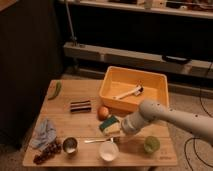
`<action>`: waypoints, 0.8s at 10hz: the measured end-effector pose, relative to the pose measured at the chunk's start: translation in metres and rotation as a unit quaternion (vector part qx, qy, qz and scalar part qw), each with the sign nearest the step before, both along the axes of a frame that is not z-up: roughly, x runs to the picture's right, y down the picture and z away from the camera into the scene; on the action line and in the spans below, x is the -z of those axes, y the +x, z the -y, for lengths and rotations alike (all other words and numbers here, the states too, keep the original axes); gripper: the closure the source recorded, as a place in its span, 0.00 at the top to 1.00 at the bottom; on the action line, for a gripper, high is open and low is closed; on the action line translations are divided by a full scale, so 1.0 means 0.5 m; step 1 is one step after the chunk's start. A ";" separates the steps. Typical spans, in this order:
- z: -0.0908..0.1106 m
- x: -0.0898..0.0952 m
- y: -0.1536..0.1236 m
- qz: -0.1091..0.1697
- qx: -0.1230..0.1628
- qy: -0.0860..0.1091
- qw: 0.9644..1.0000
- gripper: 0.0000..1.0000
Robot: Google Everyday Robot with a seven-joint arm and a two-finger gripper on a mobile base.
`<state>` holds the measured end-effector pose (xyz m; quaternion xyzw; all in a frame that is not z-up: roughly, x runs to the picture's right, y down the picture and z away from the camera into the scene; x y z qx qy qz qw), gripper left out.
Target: Place fork in table surface
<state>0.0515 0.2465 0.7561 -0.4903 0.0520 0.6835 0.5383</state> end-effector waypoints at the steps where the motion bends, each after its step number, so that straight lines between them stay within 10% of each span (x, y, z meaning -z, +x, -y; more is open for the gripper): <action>1: -0.004 -0.001 -0.001 -0.001 0.002 -0.002 1.000 0.80; 4: -0.017 -0.024 -0.001 -0.019 0.007 -0.010 1.000 0.80; 8: -0.027 -0.042 0.022 -0.028 0.006 -0.012 1.000 0.48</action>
